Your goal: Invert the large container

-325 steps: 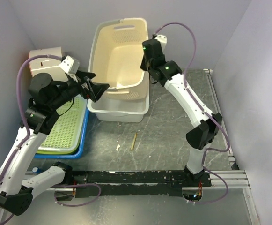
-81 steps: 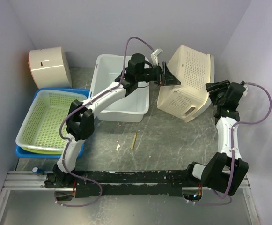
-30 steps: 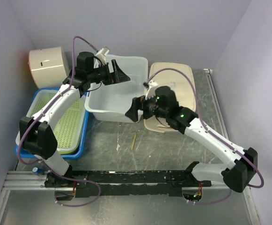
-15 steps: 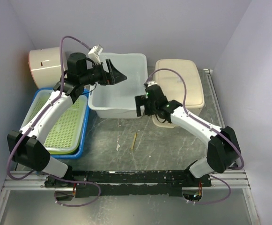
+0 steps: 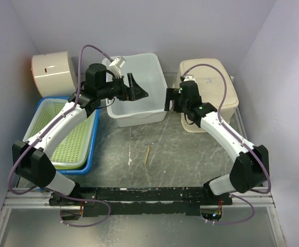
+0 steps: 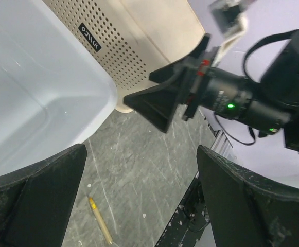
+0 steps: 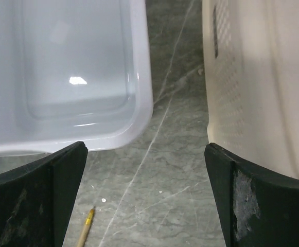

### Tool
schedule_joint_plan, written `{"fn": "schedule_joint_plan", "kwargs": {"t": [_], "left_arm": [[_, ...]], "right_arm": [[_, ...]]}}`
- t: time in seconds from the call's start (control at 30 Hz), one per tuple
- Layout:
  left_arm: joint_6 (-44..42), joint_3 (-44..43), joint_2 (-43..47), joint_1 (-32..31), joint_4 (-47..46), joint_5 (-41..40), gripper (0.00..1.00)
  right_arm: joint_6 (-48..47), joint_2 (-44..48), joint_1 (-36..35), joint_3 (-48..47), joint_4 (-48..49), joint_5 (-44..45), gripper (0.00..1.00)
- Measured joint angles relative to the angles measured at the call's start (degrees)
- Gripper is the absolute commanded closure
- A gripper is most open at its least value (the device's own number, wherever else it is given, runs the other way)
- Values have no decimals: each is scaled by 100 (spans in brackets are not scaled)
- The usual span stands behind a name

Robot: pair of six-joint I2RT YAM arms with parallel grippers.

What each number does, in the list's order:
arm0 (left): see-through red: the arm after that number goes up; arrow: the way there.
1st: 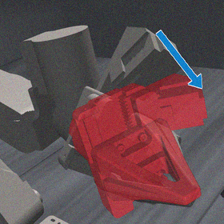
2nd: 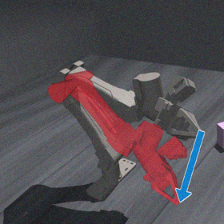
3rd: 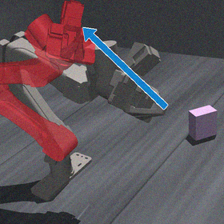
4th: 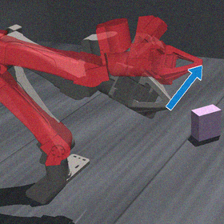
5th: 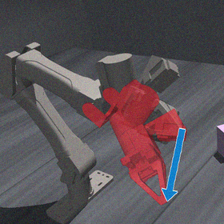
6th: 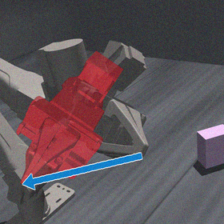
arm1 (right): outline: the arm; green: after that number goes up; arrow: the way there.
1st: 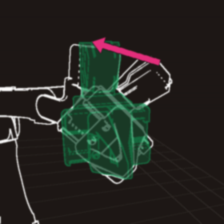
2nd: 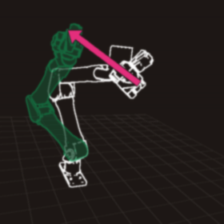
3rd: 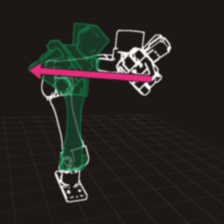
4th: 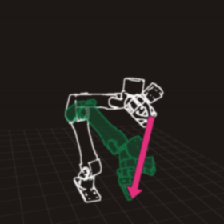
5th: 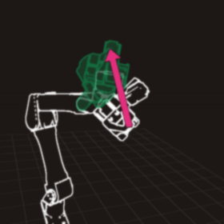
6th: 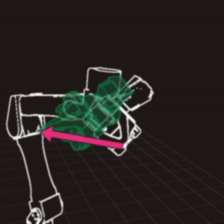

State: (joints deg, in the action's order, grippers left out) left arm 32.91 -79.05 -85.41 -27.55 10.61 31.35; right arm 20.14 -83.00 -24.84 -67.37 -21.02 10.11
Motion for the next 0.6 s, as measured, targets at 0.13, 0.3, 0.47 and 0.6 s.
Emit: {"fn": "schedule_joint_plan", "kwargs": {"t": [0.13,0.3,0.47,0.6], "left_arm": [[-101,0,-136,-37,2,-7,0],[-229,0,-496,-109,59,-46,1],[-387,-2,-896,-286,258,-219,1],[-498,-118,-1137,-483,435,-291,0]], "right_arm": [[20,461,42,186,20,304,0],[166,444,291,205,-146,813,0],[319,282,426,160,-568,1167,0],[273,442,396,136,-503,754,0]]}}
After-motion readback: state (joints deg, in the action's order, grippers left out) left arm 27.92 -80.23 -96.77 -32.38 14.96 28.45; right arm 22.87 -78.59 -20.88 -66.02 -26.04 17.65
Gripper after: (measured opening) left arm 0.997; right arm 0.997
